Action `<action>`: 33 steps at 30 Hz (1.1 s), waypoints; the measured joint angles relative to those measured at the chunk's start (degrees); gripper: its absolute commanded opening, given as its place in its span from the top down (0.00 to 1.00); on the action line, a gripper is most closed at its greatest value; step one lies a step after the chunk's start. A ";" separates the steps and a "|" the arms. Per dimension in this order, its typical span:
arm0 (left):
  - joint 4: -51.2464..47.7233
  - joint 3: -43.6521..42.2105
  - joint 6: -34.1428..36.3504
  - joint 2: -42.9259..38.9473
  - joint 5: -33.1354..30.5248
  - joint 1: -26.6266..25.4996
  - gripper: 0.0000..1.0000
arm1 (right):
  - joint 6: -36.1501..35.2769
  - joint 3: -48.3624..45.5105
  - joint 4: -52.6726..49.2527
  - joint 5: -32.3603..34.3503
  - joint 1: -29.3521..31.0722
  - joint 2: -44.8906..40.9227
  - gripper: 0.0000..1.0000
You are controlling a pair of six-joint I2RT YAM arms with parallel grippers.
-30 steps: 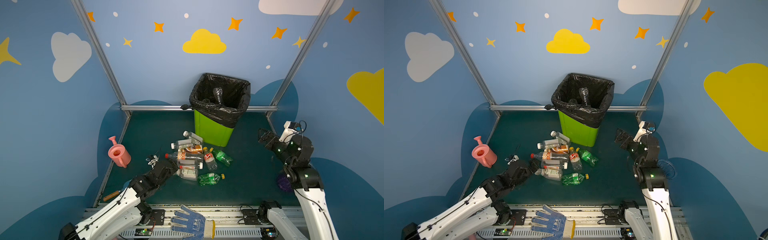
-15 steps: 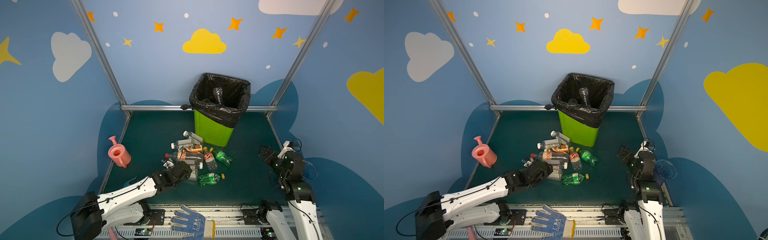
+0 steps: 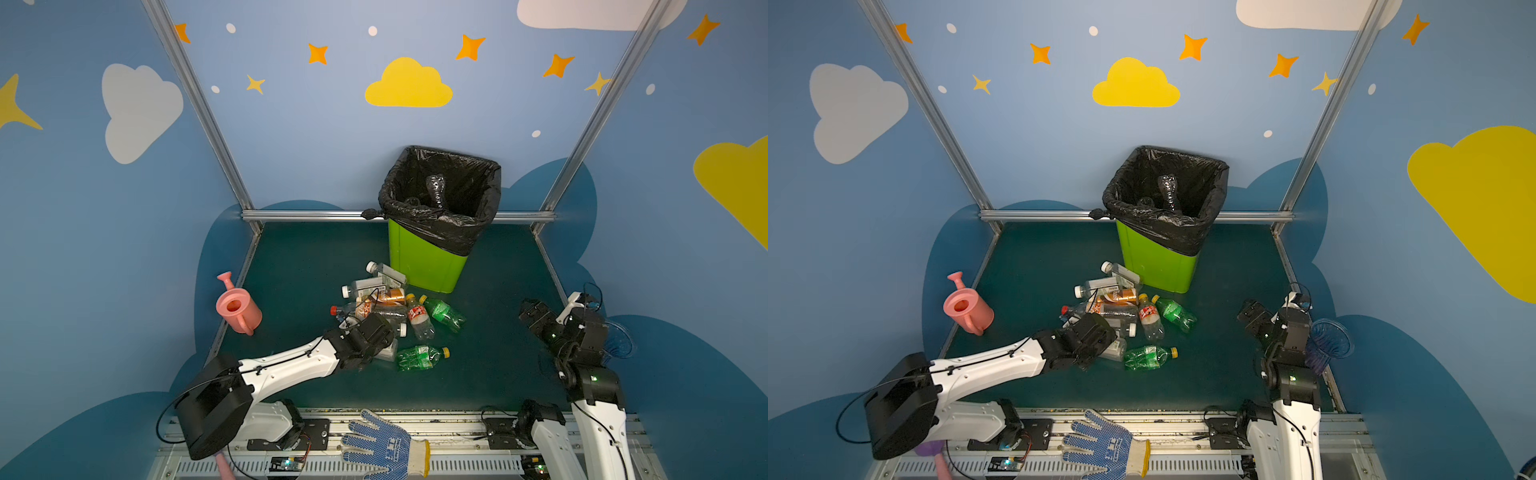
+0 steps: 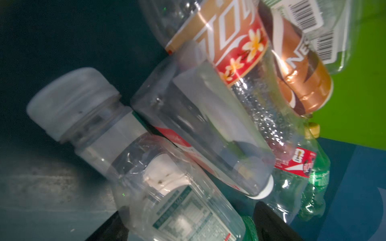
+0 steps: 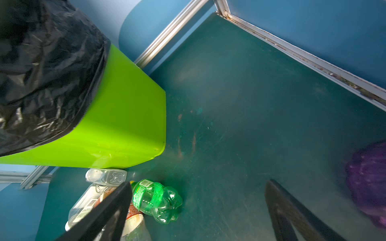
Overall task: Throw the plastic bottles in the bin
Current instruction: 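Grasp the white-capped clear bottle with the left gripper while the right gripper lowers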
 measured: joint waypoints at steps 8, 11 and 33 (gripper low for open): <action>-0.55 1.44 -0.96 3.74 2.84 0.61 0.17 | 0.04 -0.87 -0.09 -1.77 -3.10 -0.20 0.02; -1.51 1.44 -1.62 4.26 3.37 1.09 0.17 | 0.04 -1.16 -0.09 -2.62 -4.33 -0.24 0.02; -10.64 -10.71 -0.35 -16.26 -0.90 6.78 0.38 | 0.66 -2.40 -0.33 -6.95 -8.20 -0.13 0.02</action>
